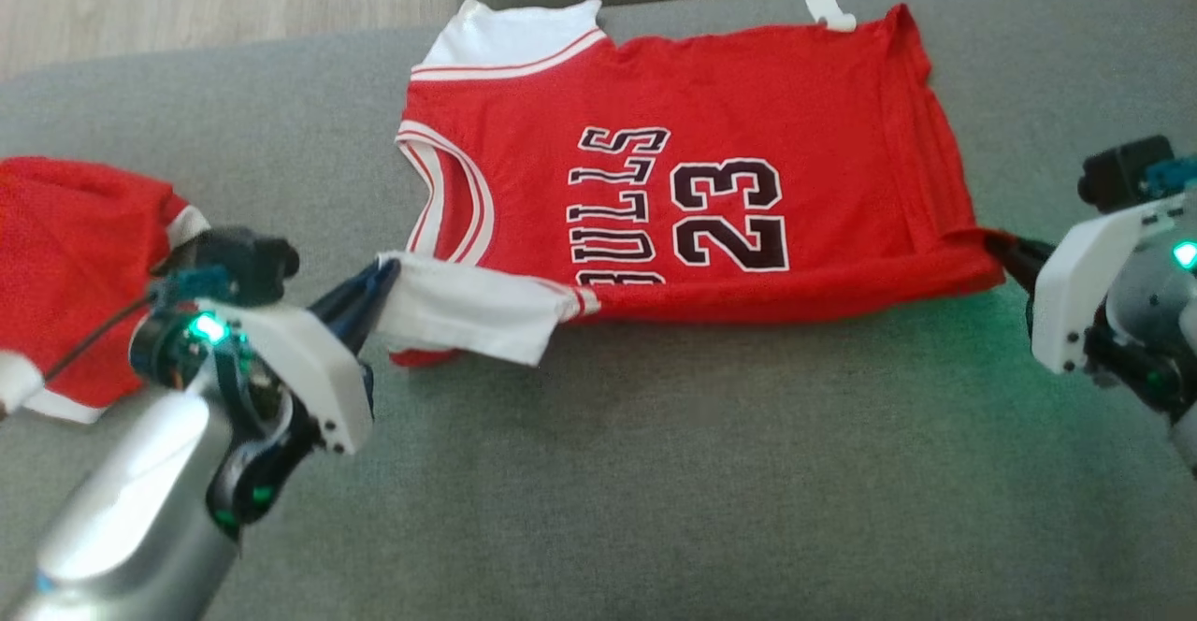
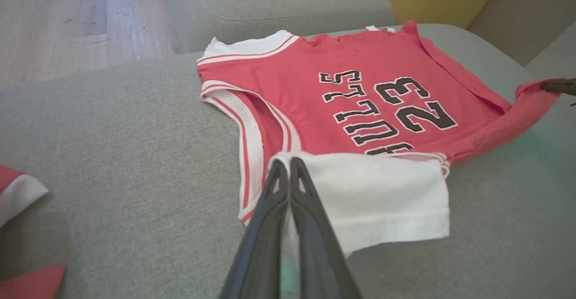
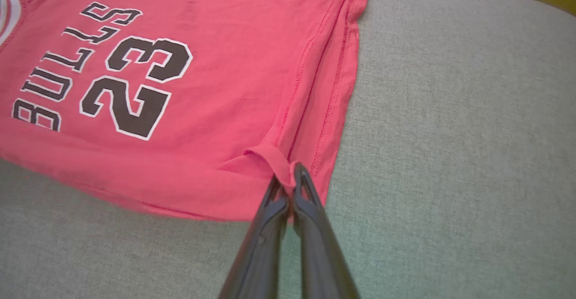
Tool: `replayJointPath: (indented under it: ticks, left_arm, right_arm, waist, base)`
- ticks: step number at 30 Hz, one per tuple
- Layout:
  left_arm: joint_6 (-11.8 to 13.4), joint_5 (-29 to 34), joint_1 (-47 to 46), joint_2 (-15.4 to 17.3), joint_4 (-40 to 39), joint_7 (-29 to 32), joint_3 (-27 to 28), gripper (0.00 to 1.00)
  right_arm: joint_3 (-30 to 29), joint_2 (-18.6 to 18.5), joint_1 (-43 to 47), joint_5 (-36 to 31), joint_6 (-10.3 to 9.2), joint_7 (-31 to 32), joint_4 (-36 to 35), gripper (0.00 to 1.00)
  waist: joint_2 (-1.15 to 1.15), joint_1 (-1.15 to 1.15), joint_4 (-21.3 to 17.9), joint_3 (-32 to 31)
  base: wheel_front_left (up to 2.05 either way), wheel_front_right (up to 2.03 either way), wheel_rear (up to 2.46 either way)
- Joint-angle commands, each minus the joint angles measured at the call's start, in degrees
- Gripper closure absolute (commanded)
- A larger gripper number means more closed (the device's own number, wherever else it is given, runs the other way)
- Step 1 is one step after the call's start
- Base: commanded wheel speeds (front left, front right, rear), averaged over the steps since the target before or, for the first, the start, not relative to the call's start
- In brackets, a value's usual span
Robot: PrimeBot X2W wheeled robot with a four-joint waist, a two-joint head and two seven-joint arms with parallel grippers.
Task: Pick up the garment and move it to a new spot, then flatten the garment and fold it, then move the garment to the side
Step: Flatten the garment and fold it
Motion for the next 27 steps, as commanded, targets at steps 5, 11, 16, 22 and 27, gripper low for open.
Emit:
replayJointPath:
  ticks: [5, 11, 16, 22, 27]
  left_arm:
    - [-1.15, 1.01, -8.48, 0.72, 3.27, 0.92, 1.80, 1.00]
    - [-2.44, 2.37, -14.91, -0.08, 10.30, 2.41, -0.64, 1.00]
    - [-3.04, 3.07, -18.78, -0.77, 14.56, 2.95, -2.71, 1.00]
    - [-3.42, 3.91, -24.02, -1.93, 18.84, 3.42, -5.84, 1.00]
    - [-3.53, 4.48, -28.51, -2.87, 22.44, 2.74, -8.37, 1.00]
  right_arm:
    - [0.16, 0.01, -4.33, -1.54, -0.04, 0.04, 0.82, 1.00]
    - [2.26, 1.51, -8.21, -3.04, -0.04, -0.88, 4.39, 1.00]
    - [3.65, 2.72, -10.69, -3.48, -0.04, -2.29, 6.95, 1.00]
    - [4.85, 3.93, -13.98, -4.23, -0.04, -4.46, 10.59, 1.00]
    - [5.76, 4.99, -17.33, -5.84, -0.04, -6.29, 14.43, 1.00]
  waist:
    - [0.00, -0.01, -0.07, 2.48]
    - [0.00, -0.01, -0.45, 4.66]
    - [0.00, -0.01, -0.74, 6.23]
    - [0.00, -0.01, -0.91, 8.31]
    - [0.00, -0.01, -1.26, 9.96]
  base:
    - [0.00, 0.00, 0.00]
    - [0.00, 0.00, 0.00]
    - [0.00, 0.00, 0.00]
    - [0.00, 0.00, 0.00]
    - [0.00, 0.00, 0.00]
